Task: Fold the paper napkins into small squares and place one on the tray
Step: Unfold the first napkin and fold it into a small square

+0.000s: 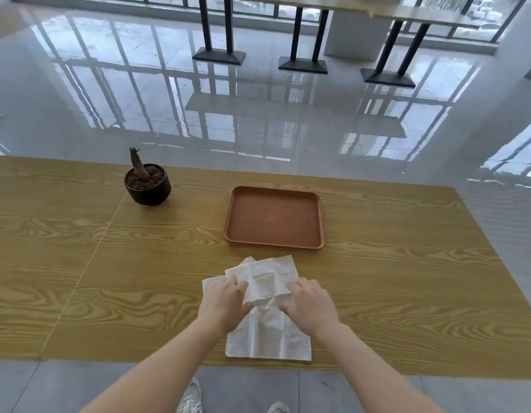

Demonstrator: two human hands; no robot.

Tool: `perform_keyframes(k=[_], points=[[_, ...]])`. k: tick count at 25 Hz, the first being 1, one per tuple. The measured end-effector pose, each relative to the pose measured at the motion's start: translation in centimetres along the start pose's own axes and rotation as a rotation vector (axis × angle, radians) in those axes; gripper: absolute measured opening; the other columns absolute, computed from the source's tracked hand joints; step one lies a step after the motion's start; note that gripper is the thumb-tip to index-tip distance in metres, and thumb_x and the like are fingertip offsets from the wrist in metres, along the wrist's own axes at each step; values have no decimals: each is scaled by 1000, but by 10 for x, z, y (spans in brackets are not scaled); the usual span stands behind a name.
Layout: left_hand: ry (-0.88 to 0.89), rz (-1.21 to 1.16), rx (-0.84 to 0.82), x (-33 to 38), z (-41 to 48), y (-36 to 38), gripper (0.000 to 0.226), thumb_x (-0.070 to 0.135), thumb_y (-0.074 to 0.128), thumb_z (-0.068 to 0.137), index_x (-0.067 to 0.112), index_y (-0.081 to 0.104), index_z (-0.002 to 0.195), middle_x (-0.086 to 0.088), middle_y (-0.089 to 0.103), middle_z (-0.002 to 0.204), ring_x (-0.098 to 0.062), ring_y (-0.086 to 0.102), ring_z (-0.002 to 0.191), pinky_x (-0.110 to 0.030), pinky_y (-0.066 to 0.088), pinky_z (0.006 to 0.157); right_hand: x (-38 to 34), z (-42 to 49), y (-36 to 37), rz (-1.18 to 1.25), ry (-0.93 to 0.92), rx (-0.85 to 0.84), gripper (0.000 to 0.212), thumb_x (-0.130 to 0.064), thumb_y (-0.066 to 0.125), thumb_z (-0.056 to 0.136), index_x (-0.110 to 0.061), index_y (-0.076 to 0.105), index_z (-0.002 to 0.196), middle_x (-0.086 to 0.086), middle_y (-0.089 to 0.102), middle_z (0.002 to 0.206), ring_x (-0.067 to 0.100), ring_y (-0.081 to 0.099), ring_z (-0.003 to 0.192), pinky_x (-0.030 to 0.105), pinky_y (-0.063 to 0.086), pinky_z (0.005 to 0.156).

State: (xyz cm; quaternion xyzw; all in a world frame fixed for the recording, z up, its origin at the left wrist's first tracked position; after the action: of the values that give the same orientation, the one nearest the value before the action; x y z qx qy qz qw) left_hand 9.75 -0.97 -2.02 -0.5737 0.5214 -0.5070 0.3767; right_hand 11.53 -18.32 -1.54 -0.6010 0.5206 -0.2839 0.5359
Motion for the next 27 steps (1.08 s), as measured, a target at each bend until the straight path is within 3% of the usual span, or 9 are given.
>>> perform_keyframes(k=[5, 10, 16, 21, 24, 27], points=[[-2, -15, -103, 9, -10, 37, 48, 54, 63, 89, 24, 58, 125, 1, 56, 116, -20, 54, 110, -33, 41, 87, 5, -7, 33, -49, -2, -114, 54, -53, 61, 92, -24, 51, 136, -3, 53, 138, 23, 46, 122, 38, 44, 98], [10, 3, -105, 11, -10, 50, 44, 47, 69, 87, 22, 56, 121, -1, 54, 114, -21, 53, 107, -32, 42, 87, 2, -8, 46, -71, -25, -123, 49, -46, 68, 89, -24, 54, 131, -2, 56, 133, 23, 48, 115, 38, 45, 94], [-18, -143, -55, 9, -13, 53, 24, 39, 65, 91, 20, 61, 106, 3, 55, 104, -18, 52, 99, -27, 36, 78, 0, -9, 46, 42, 22, -111, 9, -33, 63, 91, -26, 63, 97, -6, 61, 108, 21, 49, 103, 34, 38, 84], [-26, -234, 25, 0, -21, 36, 12, 33, 63, 90, 22, 66, 95, 6, 58, 100, -16, 50, 99, -26, 39, 84, -5, -12, 31, 240, 20, -172, 6, -25, 59, 85, -23, 63, 89, -10, 62, 88, 18, 57, 86, 34, 44, 76], [-25, -337, 80, -15, -36, 9, 7, 28, 66, 87, 21, 65, 86, 9, 68, 87, -15, 61, 86, -29, 40, 81, -19, -8, 12, 270, -31, -174, 6, -22, 59, 85, -25, 57, 81, -9, 63, 78, 16, 59, 75, 32, 48, 65], [-60, -410, 191, -47, -53, -28, 8, 18, 71, 83, 17, 65, 78, 6, 70, 71, -20, 65, 69, -34, 44, 72, -50, 6, -12, 256, -110, -114, 9, -15, 57, 86, -24, 61, 84, -8, 68, 81, 16, 62, 77, 33, 51, 66]])
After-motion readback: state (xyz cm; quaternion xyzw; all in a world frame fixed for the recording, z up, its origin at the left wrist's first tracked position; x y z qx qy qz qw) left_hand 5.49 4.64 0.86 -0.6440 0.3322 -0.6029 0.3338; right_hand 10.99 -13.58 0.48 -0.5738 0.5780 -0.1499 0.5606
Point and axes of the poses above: each hand's wrist, its own z-axis towards the middle knuckle, its own y-axis out of the palm, x = y × z, the point moved 10 cm from there along z, towards the middle knuckle
